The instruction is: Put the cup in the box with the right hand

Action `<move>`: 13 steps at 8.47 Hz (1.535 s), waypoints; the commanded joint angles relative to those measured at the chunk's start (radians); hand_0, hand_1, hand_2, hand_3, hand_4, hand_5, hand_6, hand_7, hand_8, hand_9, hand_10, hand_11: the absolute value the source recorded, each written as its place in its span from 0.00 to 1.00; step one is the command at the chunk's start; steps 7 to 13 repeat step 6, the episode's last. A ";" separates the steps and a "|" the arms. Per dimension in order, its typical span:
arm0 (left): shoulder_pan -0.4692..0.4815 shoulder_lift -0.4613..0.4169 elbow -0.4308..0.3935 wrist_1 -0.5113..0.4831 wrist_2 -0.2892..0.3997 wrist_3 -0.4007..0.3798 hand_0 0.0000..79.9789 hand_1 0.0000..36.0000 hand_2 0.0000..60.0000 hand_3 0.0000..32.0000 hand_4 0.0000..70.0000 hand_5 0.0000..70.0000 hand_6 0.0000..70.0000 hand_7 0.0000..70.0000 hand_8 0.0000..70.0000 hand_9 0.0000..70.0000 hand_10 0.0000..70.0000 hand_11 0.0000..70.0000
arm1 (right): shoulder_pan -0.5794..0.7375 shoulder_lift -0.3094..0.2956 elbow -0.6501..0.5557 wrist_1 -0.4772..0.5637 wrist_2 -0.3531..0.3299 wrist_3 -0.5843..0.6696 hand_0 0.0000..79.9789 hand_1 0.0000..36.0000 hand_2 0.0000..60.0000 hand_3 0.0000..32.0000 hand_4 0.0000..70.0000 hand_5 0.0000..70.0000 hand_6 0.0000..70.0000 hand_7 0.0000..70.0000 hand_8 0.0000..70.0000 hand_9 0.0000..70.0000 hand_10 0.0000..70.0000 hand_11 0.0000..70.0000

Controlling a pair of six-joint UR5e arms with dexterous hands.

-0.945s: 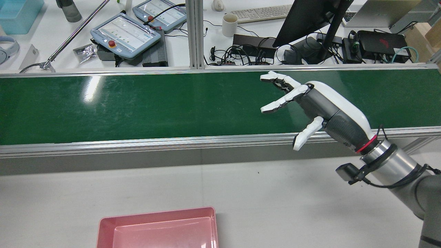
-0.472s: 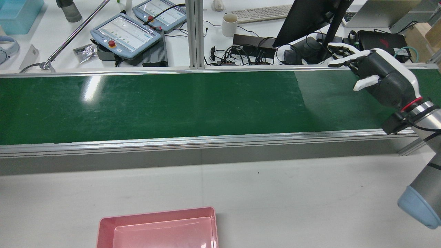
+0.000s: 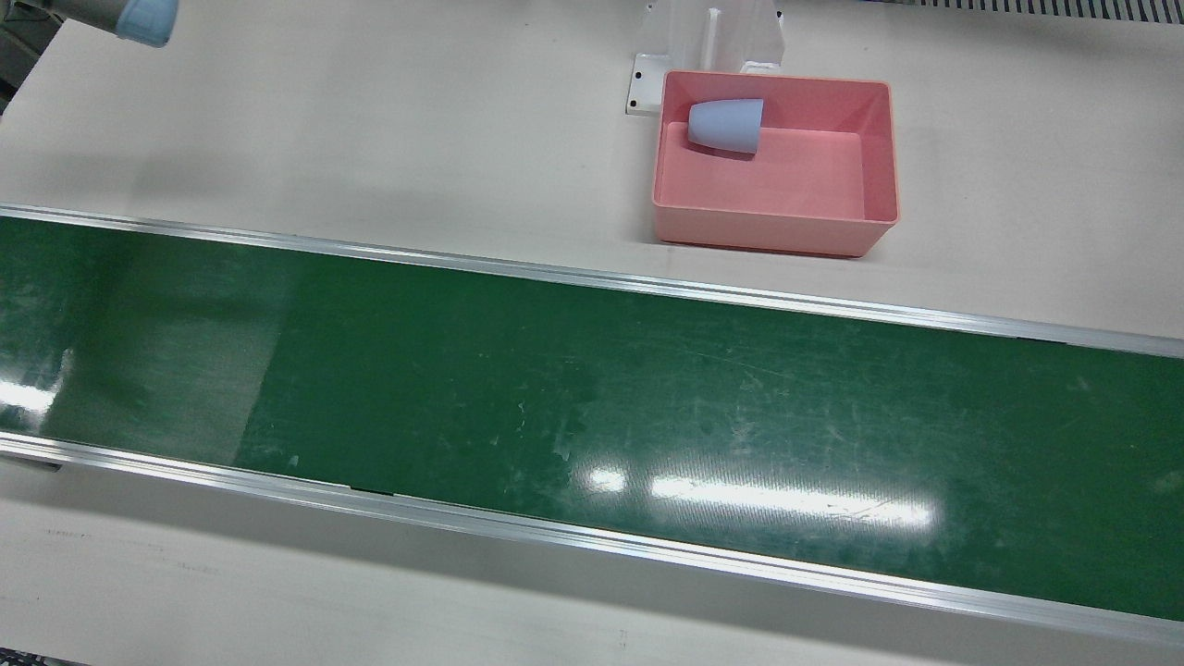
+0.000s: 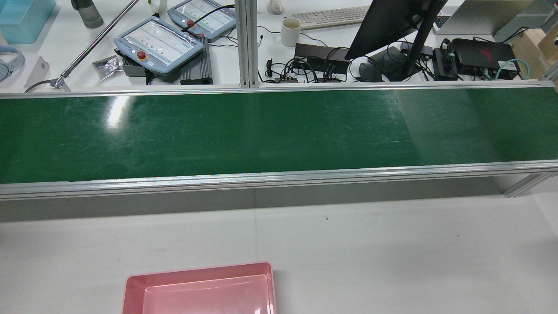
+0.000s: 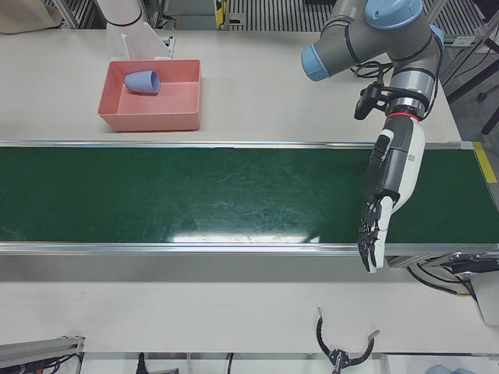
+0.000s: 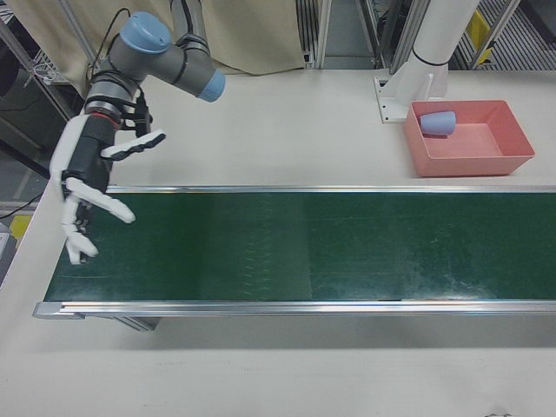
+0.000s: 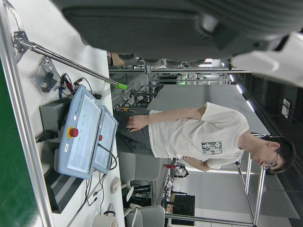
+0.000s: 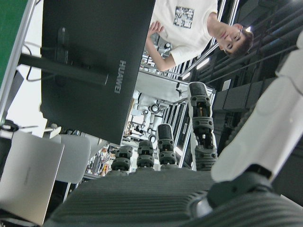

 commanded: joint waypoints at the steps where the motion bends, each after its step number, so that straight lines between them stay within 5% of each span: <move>1: 0.000 0.000 0.000 0.000 0.000 0.000 0.00 0.00 0.00 0.00 0.00 0.00 0.00 0.00 0.00 0.00 0.00 0.00 | 0.157 0.019 -0.160 0.026 -0.098 0.008 0.58 0.00 0.00 0.00 0.70 0.02 0.11 0.43 0.09 0.20 0.10 0.15; 3: 0.000 0.000 0.000 0.002 0.000 0.000 0.00 0.00 0.00 0.00 0.00 0.00 0.00 0.00 0.00 0.00 0.00 0.00 | 0.161 0.022 -0.165 0.029 -0.100 0.008 0.58 0.00 0.00 0.00 0.76 0.02 0.12 0.46 0.10 0.21 0.11 0.16; 13: 0.000 0.000 0.000 0.000 0.000 0.000 0.00 0.00 0.00 0.00 0.00 0.00 0.00 0.00 0.00 0.00 0.00 0.00 | 0.177 0.034 -0.158 0.032 -0.100 0.011 0.58 0.00 0.00 0.00 0.70 0.03 0.12 0.46 0.11 0.22 0.11 0.17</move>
